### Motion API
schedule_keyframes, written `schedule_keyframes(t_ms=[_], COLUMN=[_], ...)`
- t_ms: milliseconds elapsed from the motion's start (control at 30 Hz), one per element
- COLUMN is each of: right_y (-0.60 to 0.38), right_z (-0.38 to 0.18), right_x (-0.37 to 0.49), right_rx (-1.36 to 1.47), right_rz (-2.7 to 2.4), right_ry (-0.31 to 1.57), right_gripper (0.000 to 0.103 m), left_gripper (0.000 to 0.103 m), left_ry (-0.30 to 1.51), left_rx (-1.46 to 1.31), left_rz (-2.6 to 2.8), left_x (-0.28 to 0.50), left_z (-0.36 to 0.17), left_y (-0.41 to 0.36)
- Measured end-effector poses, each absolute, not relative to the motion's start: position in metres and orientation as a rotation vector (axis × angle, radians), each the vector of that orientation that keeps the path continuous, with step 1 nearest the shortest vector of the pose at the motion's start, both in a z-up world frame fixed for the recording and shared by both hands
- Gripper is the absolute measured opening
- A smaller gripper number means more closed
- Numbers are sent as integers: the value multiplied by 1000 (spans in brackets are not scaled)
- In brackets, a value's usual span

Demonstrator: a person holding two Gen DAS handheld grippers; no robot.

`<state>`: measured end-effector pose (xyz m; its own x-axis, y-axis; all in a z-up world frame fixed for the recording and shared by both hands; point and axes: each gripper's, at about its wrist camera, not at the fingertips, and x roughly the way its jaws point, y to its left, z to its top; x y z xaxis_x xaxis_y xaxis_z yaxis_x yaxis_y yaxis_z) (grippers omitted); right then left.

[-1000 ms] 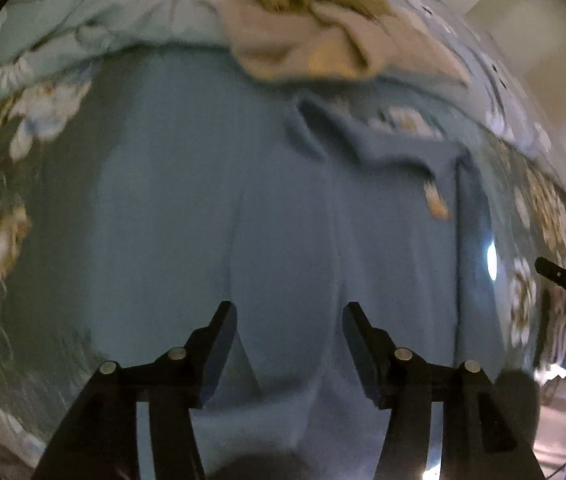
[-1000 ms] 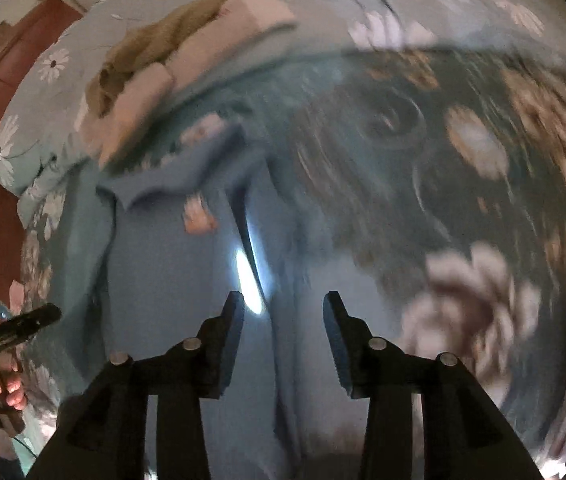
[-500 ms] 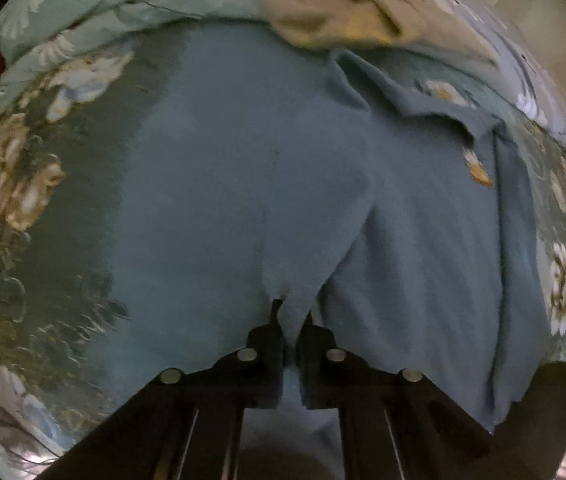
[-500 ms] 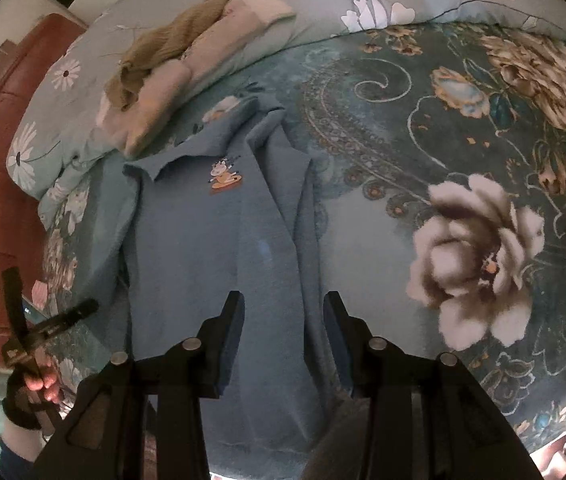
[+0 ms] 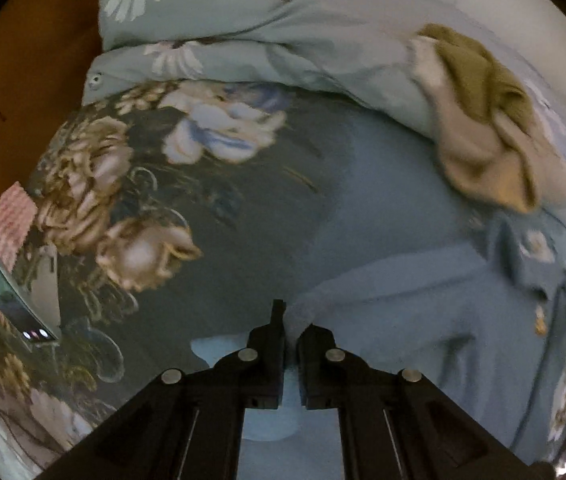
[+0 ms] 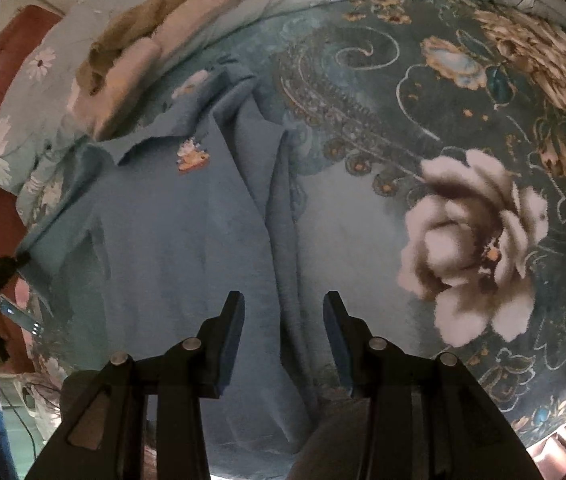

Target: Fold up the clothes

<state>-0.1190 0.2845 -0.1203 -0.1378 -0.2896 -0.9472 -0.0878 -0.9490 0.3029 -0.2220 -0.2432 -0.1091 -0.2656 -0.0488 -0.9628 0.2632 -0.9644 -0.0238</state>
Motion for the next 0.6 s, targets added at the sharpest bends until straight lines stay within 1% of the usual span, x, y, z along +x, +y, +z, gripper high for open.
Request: schedule_keyframes(t_ms=[133, 200, 333, 367, 433, 467, 533, 600], right_y=[274, 267, 254, 251, 246, 245, 244, 245], right_z=[-130, -137, -151, -155, -160, -162, -165, -164], right_x=[-124, -126, -128, -128, -128, -127, -125, -122], right_rx=[1995, 2006, 2031, 2039, 2057, 2064, 2068, 2059], right_rz=[-2189, -2155, -2104, -2094, -2082, -2075, -2072, -2079], right_ry=[-400, -384, -378, -378, -373, -374, -379, -398], right_gripper=[42, 42, 42, 42, 42, 42, 42, 42], left_gripper=[5, 5, 6, 8, 15, 22, 29, 38], left_ry=[313, 370, 436, 464, 517, 518, 543, 604], left_rx=[1757, 1769, 1824, 1849, 1895, 1901, 1896, 1881], left_rz=[-2284, -2279, -2301, -2311, -2330, -2339, -2362, -2383], left_x=[-244, -253, -258, -254, -247, -240, -223, -202], left_z=[-121, -126, -132, -132, -132, -131, -127, -124], left_y=[-264, -271, -268, -265, -258, -252, -242, -232])
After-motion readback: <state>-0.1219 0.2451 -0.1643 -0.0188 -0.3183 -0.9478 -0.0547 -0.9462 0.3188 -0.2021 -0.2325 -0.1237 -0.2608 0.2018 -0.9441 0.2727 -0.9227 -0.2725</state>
